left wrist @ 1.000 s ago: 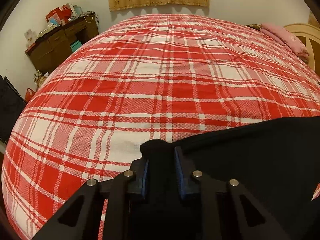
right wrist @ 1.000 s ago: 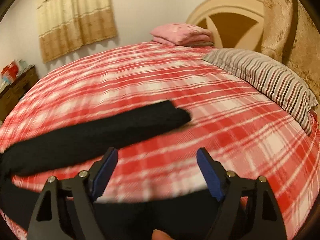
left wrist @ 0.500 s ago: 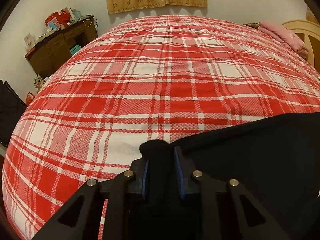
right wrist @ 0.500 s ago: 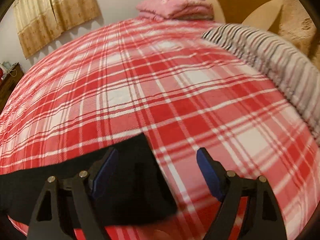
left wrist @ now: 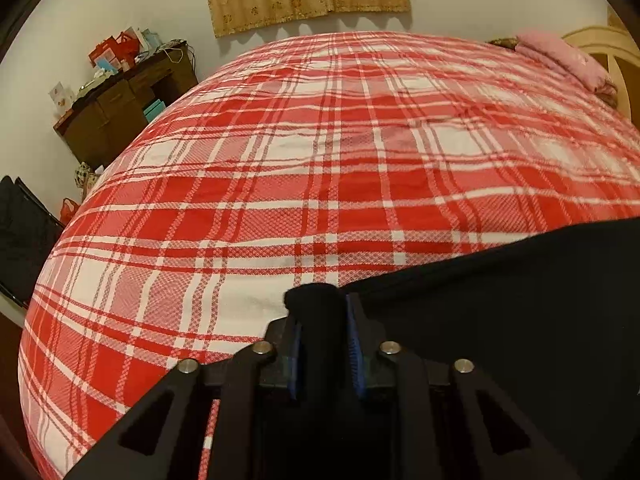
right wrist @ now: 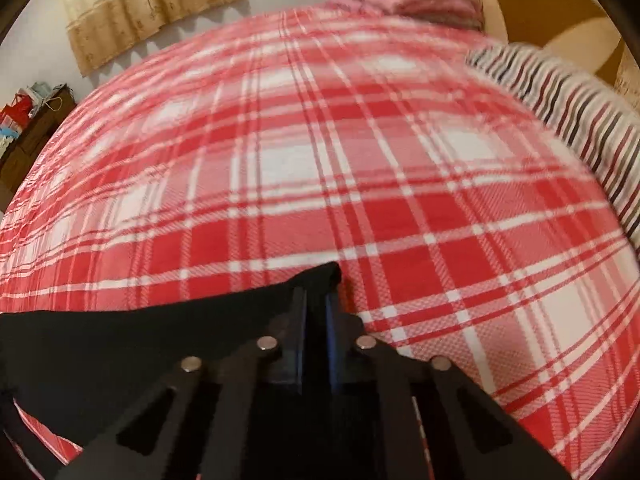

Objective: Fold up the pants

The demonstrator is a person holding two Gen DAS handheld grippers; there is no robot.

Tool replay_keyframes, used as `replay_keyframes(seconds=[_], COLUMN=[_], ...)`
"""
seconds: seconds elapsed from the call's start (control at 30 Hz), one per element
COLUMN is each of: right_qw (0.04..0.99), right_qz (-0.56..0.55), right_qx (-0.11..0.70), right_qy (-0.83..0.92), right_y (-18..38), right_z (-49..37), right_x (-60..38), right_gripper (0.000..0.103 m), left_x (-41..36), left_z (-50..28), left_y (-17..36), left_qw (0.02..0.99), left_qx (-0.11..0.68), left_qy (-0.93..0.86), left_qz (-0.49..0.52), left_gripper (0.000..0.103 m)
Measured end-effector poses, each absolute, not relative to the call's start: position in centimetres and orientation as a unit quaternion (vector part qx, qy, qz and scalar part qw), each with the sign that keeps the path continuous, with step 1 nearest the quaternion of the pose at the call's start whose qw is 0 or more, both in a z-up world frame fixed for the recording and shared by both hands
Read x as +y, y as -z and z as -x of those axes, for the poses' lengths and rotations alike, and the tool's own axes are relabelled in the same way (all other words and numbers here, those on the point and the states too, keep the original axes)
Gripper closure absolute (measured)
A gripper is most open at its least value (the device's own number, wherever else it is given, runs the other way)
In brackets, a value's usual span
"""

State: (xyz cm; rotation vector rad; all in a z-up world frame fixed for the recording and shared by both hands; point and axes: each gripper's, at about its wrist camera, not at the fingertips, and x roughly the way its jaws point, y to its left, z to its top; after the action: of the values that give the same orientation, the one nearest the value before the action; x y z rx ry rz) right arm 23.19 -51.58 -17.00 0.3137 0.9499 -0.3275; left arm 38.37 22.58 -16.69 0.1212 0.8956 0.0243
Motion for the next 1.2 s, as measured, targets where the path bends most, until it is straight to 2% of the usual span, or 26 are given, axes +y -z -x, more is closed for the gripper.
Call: replay_keyframes(seconds=[0.33,0.63,0.9,1.07,1.2], right_qw=[0.949,0.964,0.961,0.947,0.933], right_qz=[-0.059,-0.066,-0.109,-0.073,-0.085], right_qx=[0.271,0.198,0.201,0.273,0.315], right_qy=[0.149,0.166,0.154,0.152,0.155], right_y=[7.4,8.0,9.9,10.5,11.8], right_z=[-13.9,-4.4,1.4,1.2,1.8], right_x=[-47.9,-46.5,-46.6,-45.7,-46.4], right_gripper=[0.095,0.095,0.095,0.095,0.093], left_x=[24.7,26.0,26.2,26.1,26.1], left_z=[-31.7,-22.6,-17.6,-16.3,-15.7], left_y=[10.7,10.8,14.9,16.2,16.9], left_qw=[0.945,0.955,0.945,0.942,0.94], left_qx=[0.323,0.271,0.295,0.3,0.302], left_qy=[0.038,0.109,0.14,0.15,0.149], left_qz=[0.017,0.045,0.013,-0.019,-0.051], left_gripper=[0.086,0.086,0.086,0.086,0.081])
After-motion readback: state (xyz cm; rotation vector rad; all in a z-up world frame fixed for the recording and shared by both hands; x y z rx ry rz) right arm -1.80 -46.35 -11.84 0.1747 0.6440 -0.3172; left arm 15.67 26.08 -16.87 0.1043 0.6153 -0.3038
